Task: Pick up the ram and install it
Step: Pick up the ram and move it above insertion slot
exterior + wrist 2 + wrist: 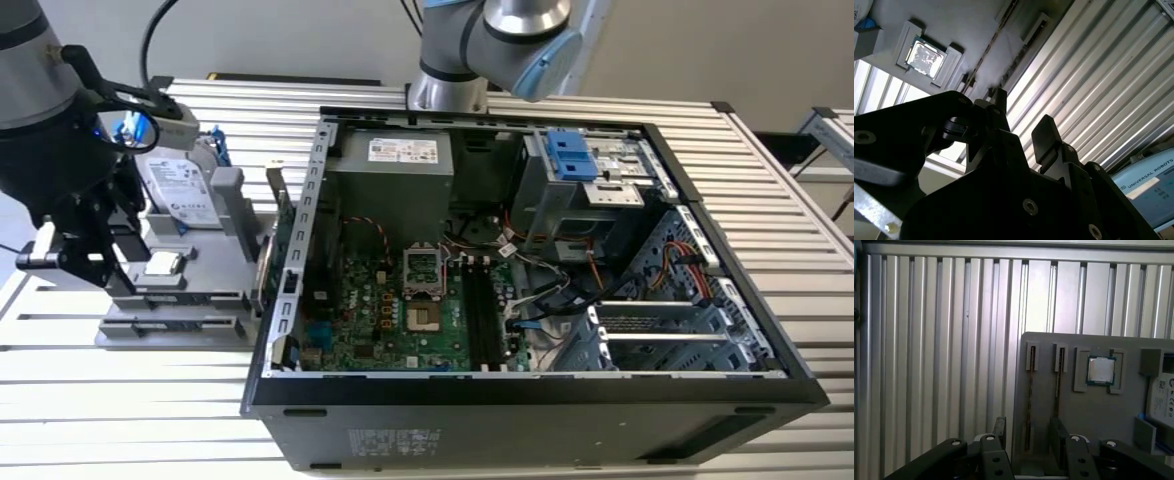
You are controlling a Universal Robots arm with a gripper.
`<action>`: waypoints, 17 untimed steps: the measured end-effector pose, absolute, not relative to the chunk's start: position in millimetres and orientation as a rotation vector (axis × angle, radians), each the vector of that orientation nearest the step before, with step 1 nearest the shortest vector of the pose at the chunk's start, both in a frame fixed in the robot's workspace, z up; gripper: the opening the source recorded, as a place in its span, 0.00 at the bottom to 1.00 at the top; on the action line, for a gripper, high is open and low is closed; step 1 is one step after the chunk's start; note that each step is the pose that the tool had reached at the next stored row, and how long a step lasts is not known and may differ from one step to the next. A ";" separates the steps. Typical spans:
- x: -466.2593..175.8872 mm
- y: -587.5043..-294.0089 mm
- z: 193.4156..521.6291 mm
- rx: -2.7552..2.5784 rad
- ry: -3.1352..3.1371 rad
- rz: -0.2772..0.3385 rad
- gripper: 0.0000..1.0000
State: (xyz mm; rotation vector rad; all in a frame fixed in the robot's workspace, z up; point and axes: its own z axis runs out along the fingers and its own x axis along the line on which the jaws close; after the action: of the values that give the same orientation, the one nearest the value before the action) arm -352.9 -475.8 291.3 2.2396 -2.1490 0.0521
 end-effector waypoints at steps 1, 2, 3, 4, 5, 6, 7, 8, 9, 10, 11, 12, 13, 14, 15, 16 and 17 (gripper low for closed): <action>-352.9 -475.8 290.6 2.240 -2.149 0.052 1.00; -352.9 -475.8 289.9 2.239 -2.149 0.052 1.00; -352.9 -475.8 289.1 2.240 -2.149 0.052 1.00; -352.9 -475.8 288.4 2.239 -2.149 0.052 1.00; -352.9 -475.8 287.8 2.239 -2.149 0.052 1.00; -352.9 -475.8 287.2 2.239 -2.149 0.052 1.00; -352.9 -475.7 286.7 2.239 -2.149 0.052 1.00; -352.9 -475.7 286.1 2.239 -2.149 0.052 1.00; -352.9 -475.7 285.7 2.239 -2.149 0.052 1.00; -352.9 -475.7 285.2 2.239 -2.149 0.052 1.00; -352.9 -475.6 284.7 2.239 -2.149 0.052 1.00; -352.9 -475.5 284.1 2.239 -2.149 0.052 1.00; -352.9 -475.4 283.5 2.239 -2.149 0.052 1.00; -352.9 -475.2 282.9 2.239 -2.149 0.052 1.00; -352.9 -475.1 282.2 2.239 -2.149 0.052 1.00; -352.9 -475.0 281.6 2.239 -2.149 0.052 1.00; -352.9 -474.9 280.9 2.239 -2.149 0.052 1.00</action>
State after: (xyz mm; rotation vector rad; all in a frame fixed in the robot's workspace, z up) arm -352.9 -474.9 280.9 2.2390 -2.1495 0.0521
